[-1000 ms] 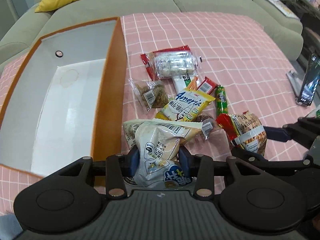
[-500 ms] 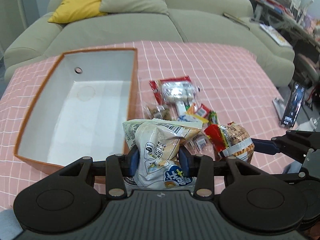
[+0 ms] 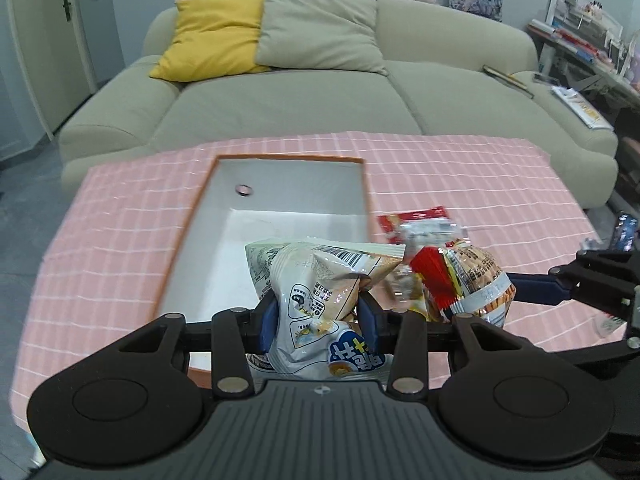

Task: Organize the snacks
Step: 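Carry both bags over the box and open both tools to drop them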

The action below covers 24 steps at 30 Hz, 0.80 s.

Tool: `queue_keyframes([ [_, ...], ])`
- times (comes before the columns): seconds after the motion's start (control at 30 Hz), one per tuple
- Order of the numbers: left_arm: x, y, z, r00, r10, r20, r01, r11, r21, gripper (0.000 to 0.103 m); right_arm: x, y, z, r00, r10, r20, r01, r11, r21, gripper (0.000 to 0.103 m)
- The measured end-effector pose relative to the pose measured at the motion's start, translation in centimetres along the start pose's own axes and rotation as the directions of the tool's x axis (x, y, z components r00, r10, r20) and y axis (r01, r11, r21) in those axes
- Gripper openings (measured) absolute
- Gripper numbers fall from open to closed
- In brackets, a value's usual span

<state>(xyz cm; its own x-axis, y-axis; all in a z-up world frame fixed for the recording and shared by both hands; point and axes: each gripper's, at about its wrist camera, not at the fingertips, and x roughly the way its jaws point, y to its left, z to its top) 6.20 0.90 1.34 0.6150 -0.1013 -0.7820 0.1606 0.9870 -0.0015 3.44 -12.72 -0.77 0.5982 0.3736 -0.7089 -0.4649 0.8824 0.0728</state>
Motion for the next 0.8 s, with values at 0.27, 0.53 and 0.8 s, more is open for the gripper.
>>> queue_keyframes([
  [0.27,2.3,3.2,1.3,0.994,0.083,-0.069,-0.076,0.992,0.105,0.047,3.8,4.2,2.5,0.997,0.065,-0.041,-0.071,0.983,-0.168,0.047],
  [0.53,6.1,4.3,1.0,0.980,0.095,-0.173,-0.053,0.971,0.232,0.047,8.9,5.5,3.8,0.990,0.069,-0.123,-0.105,0.942,-0.320,0.047],
  [0.8,10.2,5.2,-0.2,0.952,0.097,-0.292,-0.009,0.957,0.290,0.047,13.4,5.8,3.6,0.969,0.074,-0.236,-0.170,0.894,-0.415,0.047],
])
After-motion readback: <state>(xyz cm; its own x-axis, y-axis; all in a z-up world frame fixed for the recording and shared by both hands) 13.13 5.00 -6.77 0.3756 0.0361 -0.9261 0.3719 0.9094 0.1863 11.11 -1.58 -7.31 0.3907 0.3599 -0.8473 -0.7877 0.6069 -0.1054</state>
